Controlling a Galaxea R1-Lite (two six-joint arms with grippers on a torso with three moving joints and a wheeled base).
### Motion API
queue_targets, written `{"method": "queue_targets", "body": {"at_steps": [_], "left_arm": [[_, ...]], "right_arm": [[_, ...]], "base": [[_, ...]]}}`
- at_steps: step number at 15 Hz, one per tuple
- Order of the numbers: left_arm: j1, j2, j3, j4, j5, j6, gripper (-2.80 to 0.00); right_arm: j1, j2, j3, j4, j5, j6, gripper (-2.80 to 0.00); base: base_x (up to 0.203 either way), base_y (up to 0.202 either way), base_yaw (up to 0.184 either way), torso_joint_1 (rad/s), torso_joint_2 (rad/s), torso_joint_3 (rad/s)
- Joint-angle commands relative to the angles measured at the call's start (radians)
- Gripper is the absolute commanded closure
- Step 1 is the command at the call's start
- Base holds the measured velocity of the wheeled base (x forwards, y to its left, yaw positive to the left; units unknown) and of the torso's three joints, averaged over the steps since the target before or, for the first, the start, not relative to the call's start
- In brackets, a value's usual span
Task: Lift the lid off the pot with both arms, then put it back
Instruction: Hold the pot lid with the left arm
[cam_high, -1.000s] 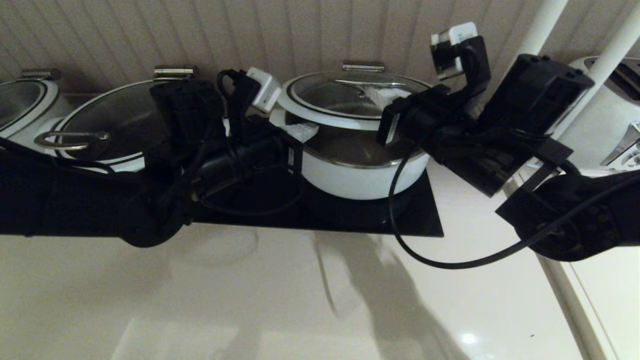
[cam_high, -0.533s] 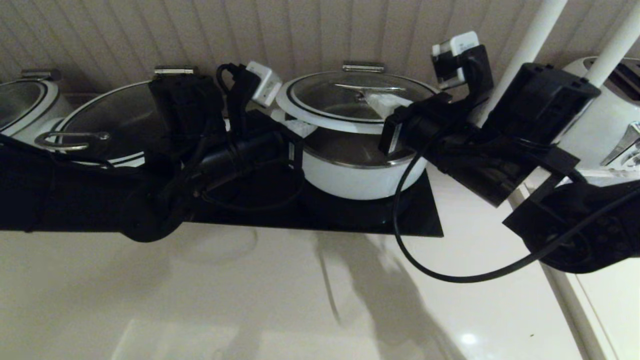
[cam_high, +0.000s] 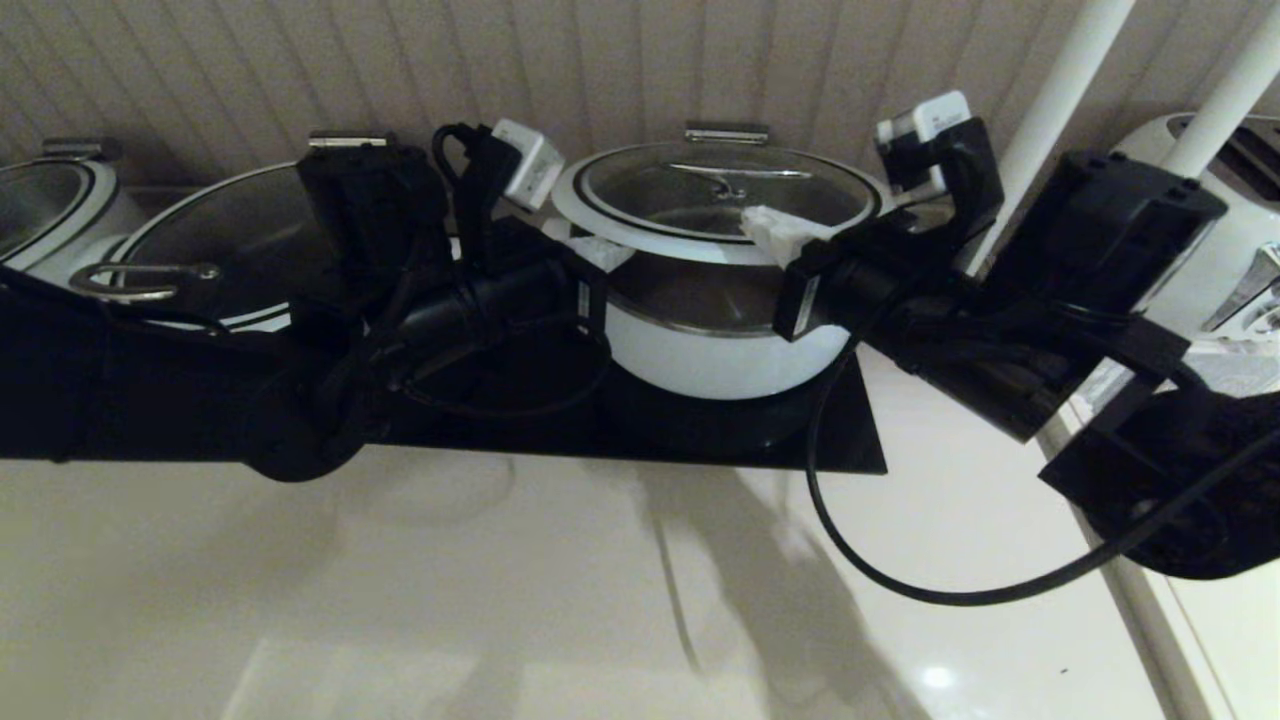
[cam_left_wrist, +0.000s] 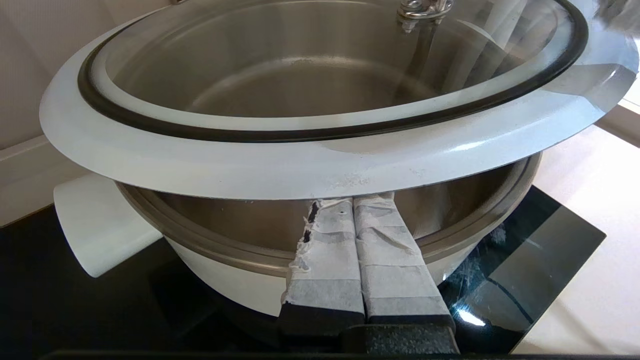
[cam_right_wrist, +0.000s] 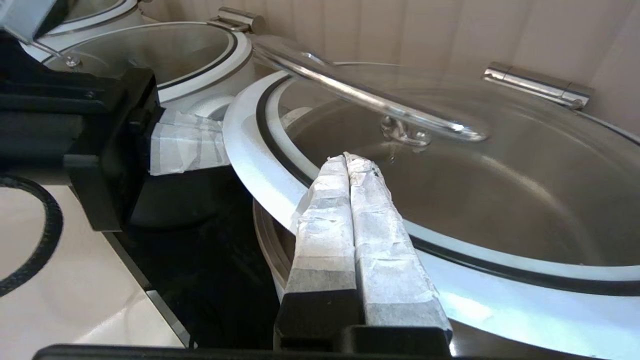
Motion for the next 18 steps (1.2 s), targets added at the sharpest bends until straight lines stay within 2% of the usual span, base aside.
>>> {"method": "queue_targets", "body": {"at_steps": [1,9,18], "left_arm": [[0.000,-0.002,0.003,-0.005,-0.001,0.001,0.00],[0.000,0.001,0.005,-0.007,-0.001,0.001,0.00],[0.000,0.001,0.005,-0.008,0.000,0.001,0.00]], "right_arm": [[0.001,-0.020,0.006,-0.003,0.001,-0.001,0.00],[0.000,-0.117,0.099,0.001,0.000,-0.001,0.00],[-0.001,-0.287,0.329,0.000,-0.002,0.003,0.00]], "base": [[0.000,0.000,0.000,0.000,0.00,0.000],[0.000,0.000,0.000,0.000,0.00,0.000],[0.000,0.000,0.000,0.000,0.00,0.000]]}}
